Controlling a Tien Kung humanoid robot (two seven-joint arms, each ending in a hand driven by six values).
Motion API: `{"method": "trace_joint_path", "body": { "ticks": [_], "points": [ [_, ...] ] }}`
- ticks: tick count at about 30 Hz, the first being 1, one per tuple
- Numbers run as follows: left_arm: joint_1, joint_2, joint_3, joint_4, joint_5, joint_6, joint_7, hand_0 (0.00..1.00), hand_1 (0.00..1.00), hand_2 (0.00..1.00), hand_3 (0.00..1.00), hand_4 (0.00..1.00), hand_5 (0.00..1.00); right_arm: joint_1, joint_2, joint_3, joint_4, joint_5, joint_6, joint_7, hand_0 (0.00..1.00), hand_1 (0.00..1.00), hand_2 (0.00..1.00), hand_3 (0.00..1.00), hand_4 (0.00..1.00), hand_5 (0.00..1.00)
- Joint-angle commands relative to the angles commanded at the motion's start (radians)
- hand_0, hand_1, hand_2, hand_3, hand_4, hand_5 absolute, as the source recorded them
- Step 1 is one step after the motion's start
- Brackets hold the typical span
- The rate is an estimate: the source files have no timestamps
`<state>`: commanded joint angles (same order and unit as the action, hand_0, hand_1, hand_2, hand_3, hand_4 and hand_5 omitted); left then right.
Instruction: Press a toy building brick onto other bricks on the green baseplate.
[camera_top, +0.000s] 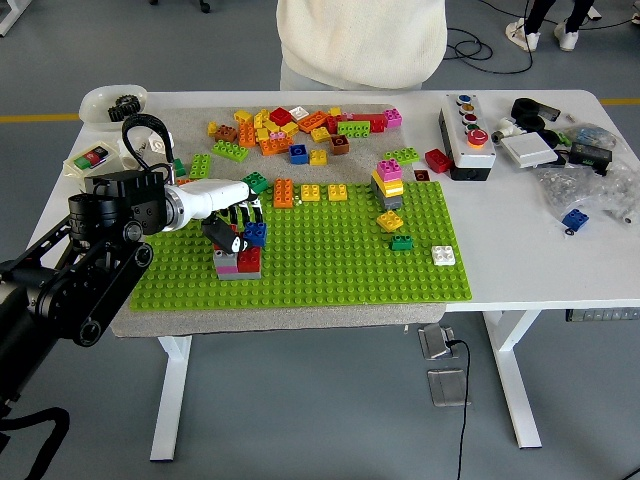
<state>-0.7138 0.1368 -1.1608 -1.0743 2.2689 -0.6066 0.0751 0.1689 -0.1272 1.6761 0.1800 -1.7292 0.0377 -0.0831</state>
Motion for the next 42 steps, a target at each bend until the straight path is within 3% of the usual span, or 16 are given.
{"method": "trace_joint_path", "body": {
  "ticks": [42],
  "points": [
    [0.001, 0.001, -0.006, 0.001, 0.000, -0.026, 0.025, 0.694, 0.626, 0.575, 0.560, 0.596, 0.118, -0.001, 0.000, -0.003, 0.000, -0.001, 0.004, 0.002, 0.747, 0.641, 0.683, 0.608, 0.869, 0.519]
  ]
}}
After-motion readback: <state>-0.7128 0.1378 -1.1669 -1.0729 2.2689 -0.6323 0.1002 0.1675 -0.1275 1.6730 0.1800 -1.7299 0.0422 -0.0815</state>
